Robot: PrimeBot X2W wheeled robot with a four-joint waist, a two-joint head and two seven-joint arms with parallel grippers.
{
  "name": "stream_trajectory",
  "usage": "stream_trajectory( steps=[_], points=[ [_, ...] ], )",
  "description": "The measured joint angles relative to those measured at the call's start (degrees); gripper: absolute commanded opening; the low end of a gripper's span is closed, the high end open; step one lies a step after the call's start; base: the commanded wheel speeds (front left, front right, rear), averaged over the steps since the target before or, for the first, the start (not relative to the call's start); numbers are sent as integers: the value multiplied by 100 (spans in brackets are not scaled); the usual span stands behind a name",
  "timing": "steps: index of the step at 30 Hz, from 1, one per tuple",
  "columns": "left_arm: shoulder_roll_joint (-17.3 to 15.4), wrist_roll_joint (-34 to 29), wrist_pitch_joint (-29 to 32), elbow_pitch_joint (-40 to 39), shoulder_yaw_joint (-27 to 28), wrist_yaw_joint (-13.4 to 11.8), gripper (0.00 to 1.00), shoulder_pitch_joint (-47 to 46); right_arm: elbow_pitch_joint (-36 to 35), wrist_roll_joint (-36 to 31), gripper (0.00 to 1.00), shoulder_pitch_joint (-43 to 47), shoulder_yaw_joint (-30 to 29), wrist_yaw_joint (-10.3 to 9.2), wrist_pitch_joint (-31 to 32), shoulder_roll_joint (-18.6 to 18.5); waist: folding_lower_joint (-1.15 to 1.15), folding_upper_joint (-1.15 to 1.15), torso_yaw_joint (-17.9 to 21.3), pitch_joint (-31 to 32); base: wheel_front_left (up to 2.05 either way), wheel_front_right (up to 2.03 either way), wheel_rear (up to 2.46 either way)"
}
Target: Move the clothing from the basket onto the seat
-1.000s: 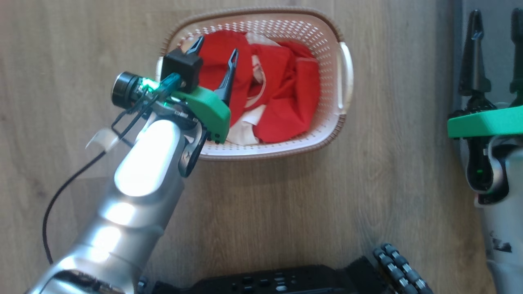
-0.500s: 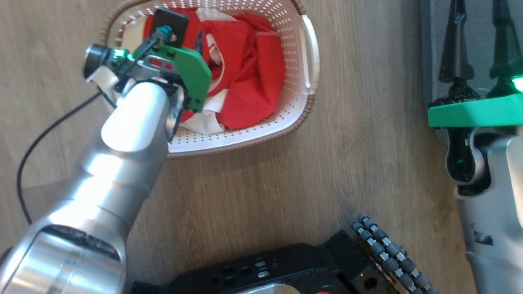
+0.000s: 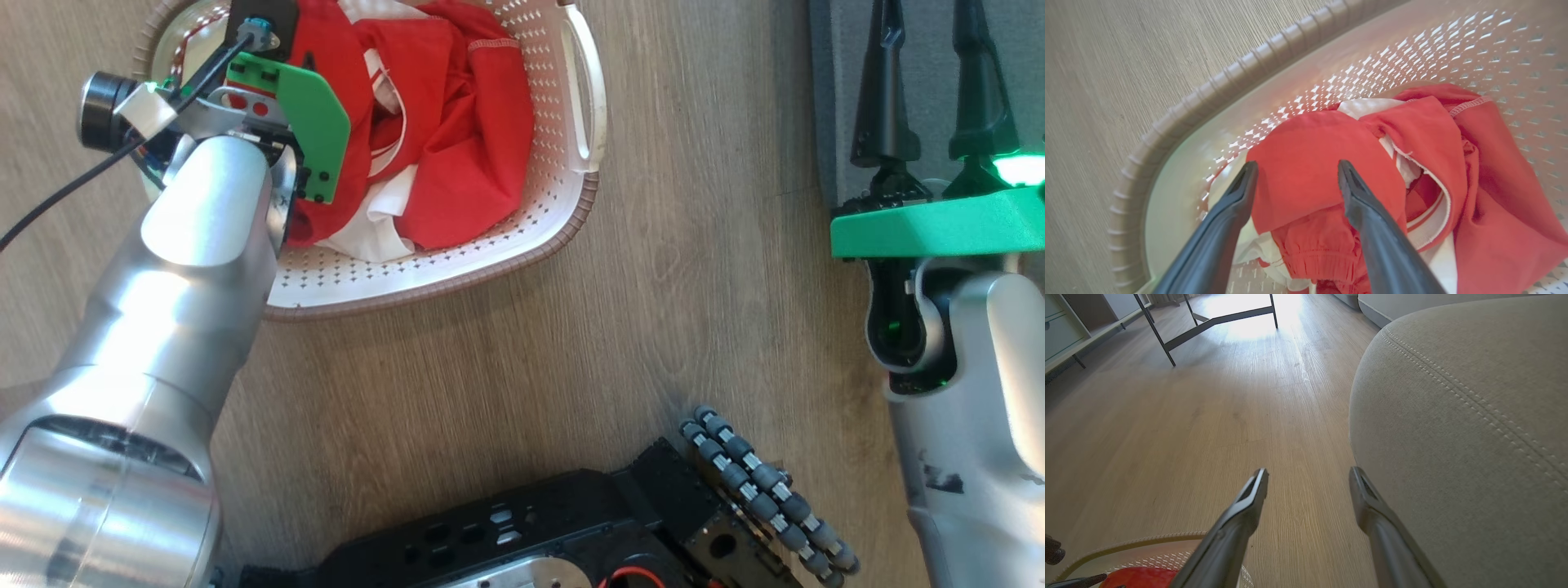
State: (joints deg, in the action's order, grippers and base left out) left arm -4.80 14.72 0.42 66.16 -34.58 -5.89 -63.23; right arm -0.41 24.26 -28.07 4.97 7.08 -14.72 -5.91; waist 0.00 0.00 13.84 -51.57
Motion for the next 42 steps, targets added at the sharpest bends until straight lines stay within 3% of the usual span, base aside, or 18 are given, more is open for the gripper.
stream_trajectory(
  steps=[15,17,18,19,29,42],
  points=[
    [-74,-9,333,499,-196,40,98,-369,-99,45,100,-105,51,0,0,49,0,0,161,-251,0,0,0],
    [-94,-9,353,534,-211,40,49,-369,-99,65,100,-105,52,0,0,58,0,0,183,-279,0,0,0],
    [-105,-9,353,545,-214,38,35,-369,-100,85,100,-106,55,0,0,64,0,0,194,-290,0,0,0],
    [-114,-9,353,550,-216,38,0,-369,-100,103,100,-106,57,0,0,67,0,0,204,-299,0,0,0],
    [-53,-7,31,569,-357,175,0,-369,-101,100,100,-105,35,0,0,57,0,0,130,-259,0,0,0],
    [216,600,-1093,94,-174,465,0,20,-40,32,100,1,-91,0,0,-200,0,0,-308,382,0,0,0]
  ],
)
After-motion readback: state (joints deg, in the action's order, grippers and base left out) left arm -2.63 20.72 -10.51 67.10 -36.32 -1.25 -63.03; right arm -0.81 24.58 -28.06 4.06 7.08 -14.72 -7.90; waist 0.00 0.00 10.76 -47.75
